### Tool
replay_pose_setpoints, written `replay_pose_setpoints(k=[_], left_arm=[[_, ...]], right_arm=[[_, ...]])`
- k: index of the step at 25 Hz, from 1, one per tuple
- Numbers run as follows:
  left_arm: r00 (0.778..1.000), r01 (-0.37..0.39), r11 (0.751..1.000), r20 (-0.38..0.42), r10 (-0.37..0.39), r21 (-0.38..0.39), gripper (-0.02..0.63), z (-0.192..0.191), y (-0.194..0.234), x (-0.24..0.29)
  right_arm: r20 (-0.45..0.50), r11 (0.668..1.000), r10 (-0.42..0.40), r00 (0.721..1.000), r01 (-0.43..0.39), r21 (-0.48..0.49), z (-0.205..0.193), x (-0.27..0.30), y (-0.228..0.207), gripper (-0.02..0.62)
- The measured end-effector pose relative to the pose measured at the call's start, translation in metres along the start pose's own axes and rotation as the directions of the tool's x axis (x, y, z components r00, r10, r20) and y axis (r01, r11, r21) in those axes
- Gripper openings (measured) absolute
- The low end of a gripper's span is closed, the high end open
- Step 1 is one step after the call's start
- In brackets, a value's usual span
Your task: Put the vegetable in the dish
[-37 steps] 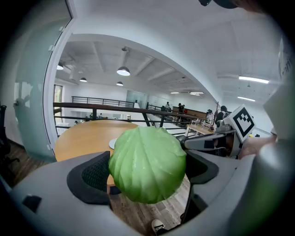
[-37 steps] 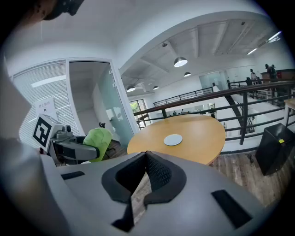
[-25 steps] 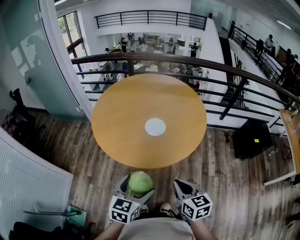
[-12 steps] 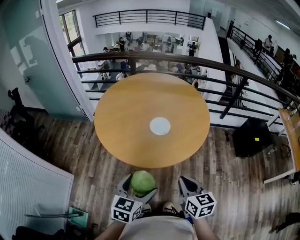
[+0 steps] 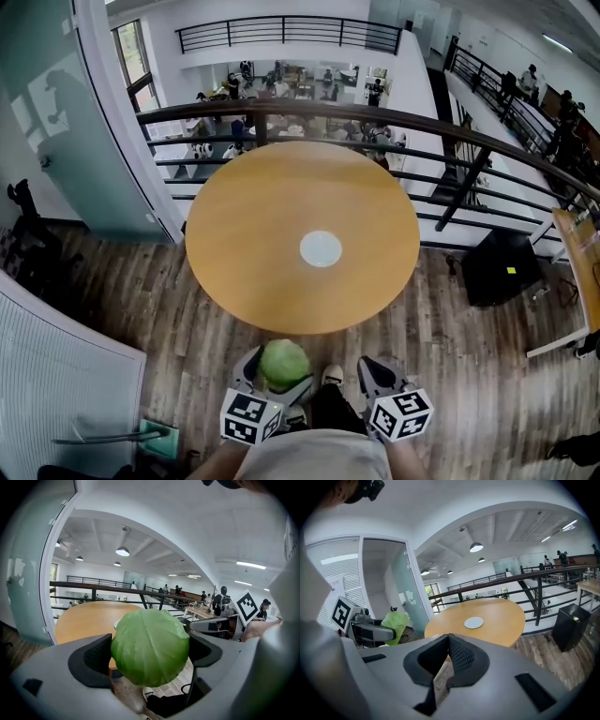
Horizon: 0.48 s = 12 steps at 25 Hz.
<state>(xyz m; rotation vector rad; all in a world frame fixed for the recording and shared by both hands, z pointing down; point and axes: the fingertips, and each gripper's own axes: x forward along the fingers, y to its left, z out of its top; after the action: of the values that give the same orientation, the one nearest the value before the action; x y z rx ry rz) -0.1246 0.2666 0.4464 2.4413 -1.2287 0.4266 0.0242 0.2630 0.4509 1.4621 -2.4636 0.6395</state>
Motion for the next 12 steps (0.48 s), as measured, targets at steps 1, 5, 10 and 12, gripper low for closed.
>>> replay_pose_setpoints(k=[1, 5, 10, 12], left_arm=[[1.0, 0.001, 1.0, -0.002, -0.001, -0.001, 0.486, 0.0, 0.002, 0.003], [1.0, 0.0, 1.0, -0.007, 0.0, -0.013, 0.486, 0.006, 0.012, 0.022], [1.0, -0.007, 1.0, -0.018, 0.007, -0.014, 0.486, 0.018, 0.026, 0.059], [1.0, -0.017, 1.0, -0.02, 0.016, -0.023, 0.486, 0.026, 0.038, 0.077]], right_arm=[[-0.002, 1.0, 0.001, 1.0, -0.001, 0.005, -0.001, 0.002, -0.002, 0.017], [-0.012, 1.0, 0.006, 1.0, -0.006, 0.015, 0.003, 0.021, -0.016, 0.017], [-0.024, 1.0, 0.024, 0.999, -0.023, 0.017, 0.017, 0.054, -0.042, 0.017], [-0.026, 0.999, 0.032, 0.999, -0.032, 0.012, 0.029, 0.073, -0.055, 0.017]])
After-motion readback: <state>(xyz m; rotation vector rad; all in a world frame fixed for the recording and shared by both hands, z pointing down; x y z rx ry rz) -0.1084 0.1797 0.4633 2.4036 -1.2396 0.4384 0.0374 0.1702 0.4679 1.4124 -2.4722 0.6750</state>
